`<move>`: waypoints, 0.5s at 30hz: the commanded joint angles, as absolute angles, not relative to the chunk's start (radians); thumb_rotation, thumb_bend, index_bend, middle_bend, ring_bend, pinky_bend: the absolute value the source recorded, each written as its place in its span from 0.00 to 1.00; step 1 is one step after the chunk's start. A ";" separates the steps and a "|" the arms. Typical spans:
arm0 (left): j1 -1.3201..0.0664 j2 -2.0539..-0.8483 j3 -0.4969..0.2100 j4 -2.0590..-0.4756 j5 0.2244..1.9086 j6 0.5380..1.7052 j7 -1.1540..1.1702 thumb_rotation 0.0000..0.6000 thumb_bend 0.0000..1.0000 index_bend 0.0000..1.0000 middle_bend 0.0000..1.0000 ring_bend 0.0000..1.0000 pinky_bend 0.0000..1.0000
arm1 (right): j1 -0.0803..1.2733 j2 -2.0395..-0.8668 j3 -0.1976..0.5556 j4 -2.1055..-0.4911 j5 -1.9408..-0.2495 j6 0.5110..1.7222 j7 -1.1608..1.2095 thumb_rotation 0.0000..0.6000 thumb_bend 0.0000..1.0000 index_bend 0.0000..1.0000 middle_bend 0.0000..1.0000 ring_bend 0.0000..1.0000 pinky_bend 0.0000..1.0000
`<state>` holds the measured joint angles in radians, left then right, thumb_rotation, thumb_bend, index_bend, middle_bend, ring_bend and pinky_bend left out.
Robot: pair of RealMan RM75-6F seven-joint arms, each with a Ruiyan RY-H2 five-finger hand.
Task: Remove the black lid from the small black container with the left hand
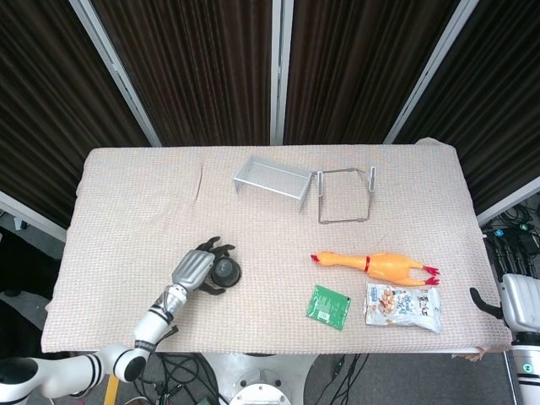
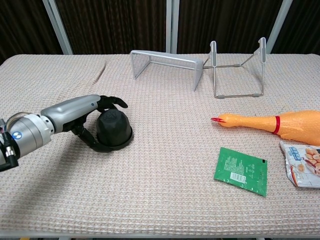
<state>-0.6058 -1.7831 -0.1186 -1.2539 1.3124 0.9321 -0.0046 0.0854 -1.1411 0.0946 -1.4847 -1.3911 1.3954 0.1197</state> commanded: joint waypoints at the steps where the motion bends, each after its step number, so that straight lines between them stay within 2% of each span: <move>1: -0.609 -1.786 -0.118 -1.249 1.313 0.929 -0.007 1.00 0.06 0.16 0.27 0.04 0.18 | 0.085 -1.141 0.095 -1.483 -1.389 1.394 0.121 1.00 0.20 0.00 0.00 0.00 0.00; 6: -0.614 -1.797 -0.120 -1.238 1.310 0.928 -0.009 1.00 0.06 0.16 0.27 0.04 0.18 | 0.084 -1.141 0.096 -1.482 -1.386 1.392 0.123 1.00 0.20 0.00 0.00 0.00 0.00; 15: -0.622 -1.810 -0.126 -1.224 1.300 0.929 0.001 1.00 0.15 0.19 0.30 0.06 0.18 | 0.082 -1.141 0.097 -1.478 -1.386 1.392 0.127 1.00 0.20 0.00 0.00 0.00 0.00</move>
<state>-0.6216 -1.8099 -0.1256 -1.2245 1.3007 0.9287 0.0007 0.0824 -1.1412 0.0967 -1.4775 -1.3856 1.3920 0.1272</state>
